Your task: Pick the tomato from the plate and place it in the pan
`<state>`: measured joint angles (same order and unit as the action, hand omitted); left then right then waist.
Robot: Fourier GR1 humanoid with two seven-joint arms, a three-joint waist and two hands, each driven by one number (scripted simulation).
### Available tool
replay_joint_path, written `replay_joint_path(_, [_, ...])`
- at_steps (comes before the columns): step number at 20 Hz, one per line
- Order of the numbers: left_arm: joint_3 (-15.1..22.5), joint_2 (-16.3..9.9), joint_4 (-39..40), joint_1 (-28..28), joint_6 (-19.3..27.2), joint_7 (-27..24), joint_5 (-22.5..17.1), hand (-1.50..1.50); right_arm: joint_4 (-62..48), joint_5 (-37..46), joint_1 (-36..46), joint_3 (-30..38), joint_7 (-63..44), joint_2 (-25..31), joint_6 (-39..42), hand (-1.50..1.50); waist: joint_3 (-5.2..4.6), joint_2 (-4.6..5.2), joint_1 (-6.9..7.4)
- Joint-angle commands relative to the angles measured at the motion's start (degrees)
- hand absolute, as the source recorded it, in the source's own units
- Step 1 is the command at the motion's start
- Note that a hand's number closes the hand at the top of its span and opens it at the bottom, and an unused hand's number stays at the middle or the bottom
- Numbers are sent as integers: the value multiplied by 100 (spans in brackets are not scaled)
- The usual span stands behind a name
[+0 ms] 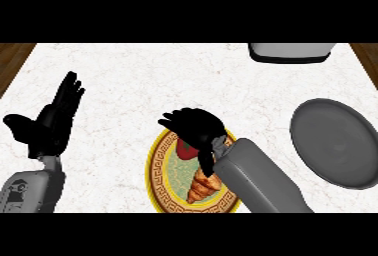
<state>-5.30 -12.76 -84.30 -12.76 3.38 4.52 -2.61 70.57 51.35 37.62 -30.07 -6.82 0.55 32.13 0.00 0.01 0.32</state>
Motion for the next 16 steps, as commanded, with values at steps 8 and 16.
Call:
replay_joint_path(8, [144,392,248,-179,227,-109,293,0,-1034,140,252,-331,47,-55,-374,-150,0,9,15])
replay_joint_path(16, [-18,177,16,15,-2,-129,218,0,-1394,350,403,-427,1191,-16,-365,150,1,7,12])
